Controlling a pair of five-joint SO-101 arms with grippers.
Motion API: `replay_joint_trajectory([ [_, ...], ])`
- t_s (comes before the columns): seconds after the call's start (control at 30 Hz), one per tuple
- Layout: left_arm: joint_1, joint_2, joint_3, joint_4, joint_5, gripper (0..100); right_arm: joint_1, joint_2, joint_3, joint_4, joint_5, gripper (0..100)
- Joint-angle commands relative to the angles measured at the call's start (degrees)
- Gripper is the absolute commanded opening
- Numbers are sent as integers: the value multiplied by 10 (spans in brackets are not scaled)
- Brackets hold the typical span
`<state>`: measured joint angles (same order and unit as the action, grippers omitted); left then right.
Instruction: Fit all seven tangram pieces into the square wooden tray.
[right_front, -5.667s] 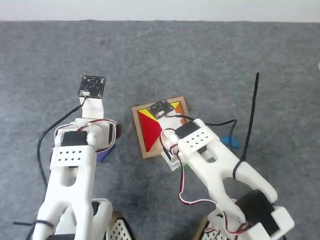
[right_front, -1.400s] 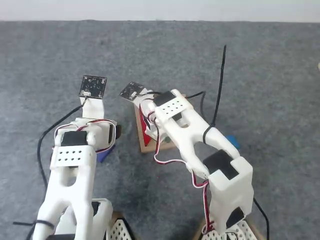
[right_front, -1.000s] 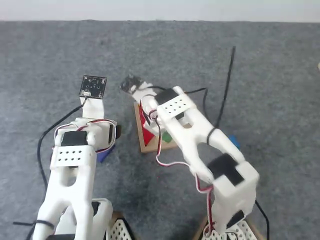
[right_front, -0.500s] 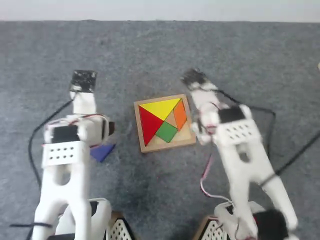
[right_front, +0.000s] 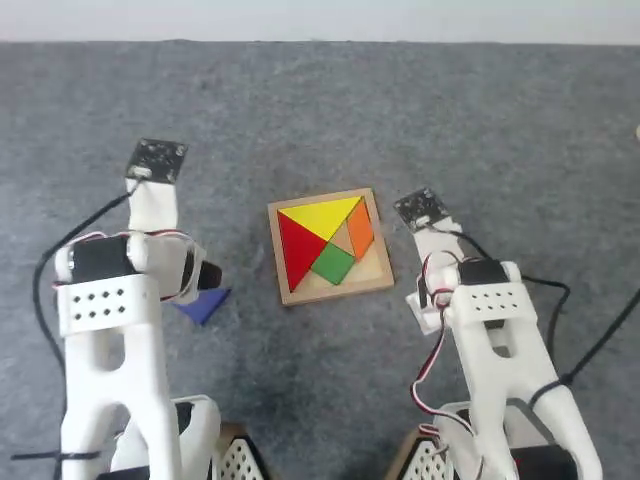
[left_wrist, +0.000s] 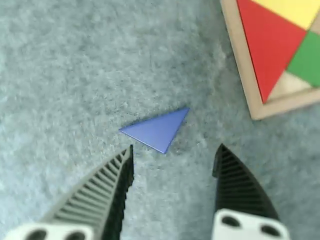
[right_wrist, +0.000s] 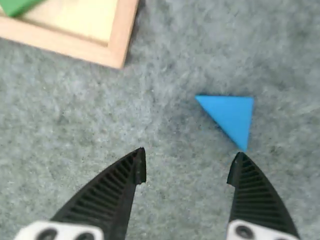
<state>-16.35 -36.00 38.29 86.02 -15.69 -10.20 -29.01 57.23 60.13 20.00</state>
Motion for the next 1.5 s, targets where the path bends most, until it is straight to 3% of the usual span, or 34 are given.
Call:
replay_joint_trajectory([
  [0.0,0,0,22,0,-179,254,7,5,14,-11,-18,267],
  [0.07,-1,0,37,-2,-231,255,7,5,18,-12,-40,267],
  [0.17,-1,16,35,-14,-244,257,9,5,19,-31,-51,267],
  [0.47,-2,228,-7,-146,-302,272,7,4,35,-51,-51,267],
  [0.7,-46,236,-30,-200,-542,288,7,5,35,-52,-48,267],
  [0.9,-46,231,7,-125,-737,299,6,9,36,-65,-48,267],
  [1.03,-27,234,26,-127,-743,298,6,10,36,-68,-50,267],
  [1.27,-1,236,111,-244,-739,298,6,10,37,-69,-51,267],
  [1.47,27,236,130,-314,-684,299,6,10,37,-69,-51,267],
])
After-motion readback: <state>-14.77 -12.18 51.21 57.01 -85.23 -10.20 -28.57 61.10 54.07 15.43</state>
